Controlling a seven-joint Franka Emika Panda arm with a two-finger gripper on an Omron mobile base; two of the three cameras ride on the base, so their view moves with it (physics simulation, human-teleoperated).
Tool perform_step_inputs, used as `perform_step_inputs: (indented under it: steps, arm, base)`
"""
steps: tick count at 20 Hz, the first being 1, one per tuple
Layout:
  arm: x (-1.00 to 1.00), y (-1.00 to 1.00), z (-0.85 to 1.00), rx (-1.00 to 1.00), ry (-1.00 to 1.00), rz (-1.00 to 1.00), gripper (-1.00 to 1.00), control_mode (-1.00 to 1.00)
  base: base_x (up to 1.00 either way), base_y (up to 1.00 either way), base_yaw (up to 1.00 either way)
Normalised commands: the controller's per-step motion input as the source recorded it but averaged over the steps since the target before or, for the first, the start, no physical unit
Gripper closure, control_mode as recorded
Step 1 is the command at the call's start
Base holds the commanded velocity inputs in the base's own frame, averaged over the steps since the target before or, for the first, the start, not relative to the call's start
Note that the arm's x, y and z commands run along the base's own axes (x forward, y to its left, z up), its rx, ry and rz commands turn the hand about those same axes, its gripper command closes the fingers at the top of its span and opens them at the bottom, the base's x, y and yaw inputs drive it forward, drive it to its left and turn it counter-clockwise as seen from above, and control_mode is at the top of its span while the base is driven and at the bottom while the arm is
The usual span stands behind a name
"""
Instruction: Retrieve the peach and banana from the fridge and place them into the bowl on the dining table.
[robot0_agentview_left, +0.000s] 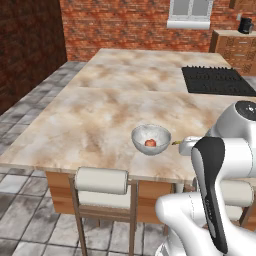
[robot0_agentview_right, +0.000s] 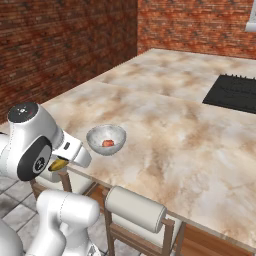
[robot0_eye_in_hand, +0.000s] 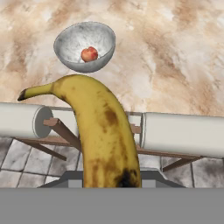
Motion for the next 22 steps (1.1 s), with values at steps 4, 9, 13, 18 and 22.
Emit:
perform_step_inputs:
  steps: [4,9,13,18,22]
  arm:
    - [0.0,0.0,0.0,0.0,0.0,0.0,1.0,1.0]
    - [0.0,0.0,0.0,0.0,0.0,0.0,1.0,1.0]
    - [0.0,0.0,0.0,0.0,0.0,0.0,1.0,1.0]
    - [0.0,0.0,0.0,0.0,0.0,0.0,1.0,1.0]
    - [0.0,0.0,0.0,0.0,0.0,0.0,1.0,1.0]
  base:
    - [0.58,0.41,-0.02]
    - [0.68,0.73,-0.21]
    - [0.67,0.8,-0.37]
    - [0.67,0.73,-0.36]
    - [0.68,0.65,-0.34]
